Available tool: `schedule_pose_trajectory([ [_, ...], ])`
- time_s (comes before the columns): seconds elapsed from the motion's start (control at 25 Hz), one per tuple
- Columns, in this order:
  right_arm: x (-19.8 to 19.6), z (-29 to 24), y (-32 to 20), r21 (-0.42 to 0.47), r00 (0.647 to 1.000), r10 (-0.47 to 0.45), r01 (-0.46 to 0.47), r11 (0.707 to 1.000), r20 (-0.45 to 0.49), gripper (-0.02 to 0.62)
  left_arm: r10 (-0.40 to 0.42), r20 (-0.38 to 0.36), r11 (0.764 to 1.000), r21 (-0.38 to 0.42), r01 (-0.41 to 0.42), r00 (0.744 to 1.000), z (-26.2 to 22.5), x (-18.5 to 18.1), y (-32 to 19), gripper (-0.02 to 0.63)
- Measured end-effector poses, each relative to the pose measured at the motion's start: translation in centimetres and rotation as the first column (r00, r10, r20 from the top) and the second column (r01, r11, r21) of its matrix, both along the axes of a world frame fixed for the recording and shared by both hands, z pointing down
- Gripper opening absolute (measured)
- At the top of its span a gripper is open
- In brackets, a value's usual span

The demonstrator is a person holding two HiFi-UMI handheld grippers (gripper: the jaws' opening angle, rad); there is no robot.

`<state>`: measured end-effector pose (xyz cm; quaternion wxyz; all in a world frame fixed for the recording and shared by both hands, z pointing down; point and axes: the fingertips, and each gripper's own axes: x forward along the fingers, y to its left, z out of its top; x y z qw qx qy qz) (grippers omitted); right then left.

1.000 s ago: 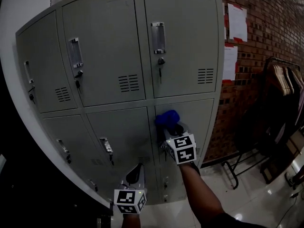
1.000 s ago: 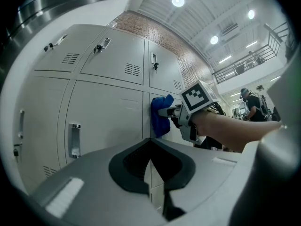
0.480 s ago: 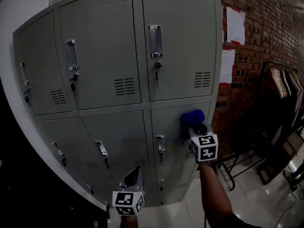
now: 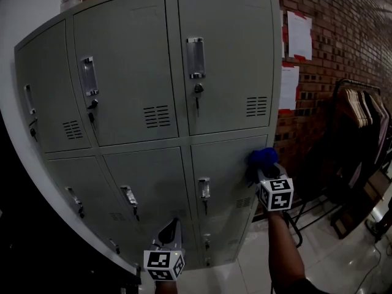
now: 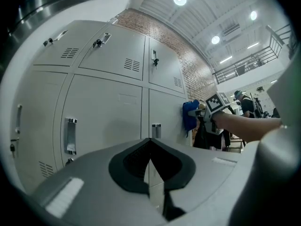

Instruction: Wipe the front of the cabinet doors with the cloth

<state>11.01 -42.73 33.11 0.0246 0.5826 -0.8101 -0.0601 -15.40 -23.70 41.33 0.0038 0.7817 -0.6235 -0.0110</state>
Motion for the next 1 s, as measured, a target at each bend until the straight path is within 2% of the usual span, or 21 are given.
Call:
schedule_pose_trajectory([
  [0.2, -7.8, 0.3, 3.2, 0.012, 0.988, -0.157, 0.157, 0.988, 0.004, 0.104, 0.004, -0.008, 1.000, 0.008, -0.004, 1.000, -0.2, 0.2, 0.5, 0.015],
  [0.4, -15.2, 2.2, 4.7, -0.006, 0.949, -0.313, 0.313, 0.950, 0.036, 0.104, -0.012, -0.009, 1.000, 0.027, 0.012, 1.000, -0.7, -0.5, 0.9, 0.015],
  [0.56, -19.1, 3.2, 5.1, -0.046, 0.931, -0.365, 0.364, 0.930, -0.012, 0.104, -0.007, -0.014, 1.000, 0.017, 0.007, 1.000, -0.2, -0.3, 1.1, 0.015],
  [0.64, -19.9, 3.4, 4.7, -0.068, 0.936, -0.348, 0.345, 0.936, -0.042, 0.104, -0.006, -0.015, 1.000, 0.020, 0.007, 1.000, -0.3, -0.3, 1.1, 0.014],
  [0.76, -20.0, 3.6, 4.2, -0.072, 0.943, -0.331, 0.328, 0.942, -0.038, 0.105, -0.018, -0.013, 1.000, 0.022, 0.018, 1.000, -0.5, -0.9, 1.4, 0.014],
  [1.0, -16.1, 4.0, 3.0, -0.065, 0.968, -0.251, 0.248, 0.967, -0.033, 0.104, -0.025, -0.016, 1.000, 0.012, 0.025, 1.000, 0.0, -1.3, 1.2, 0.015],
])
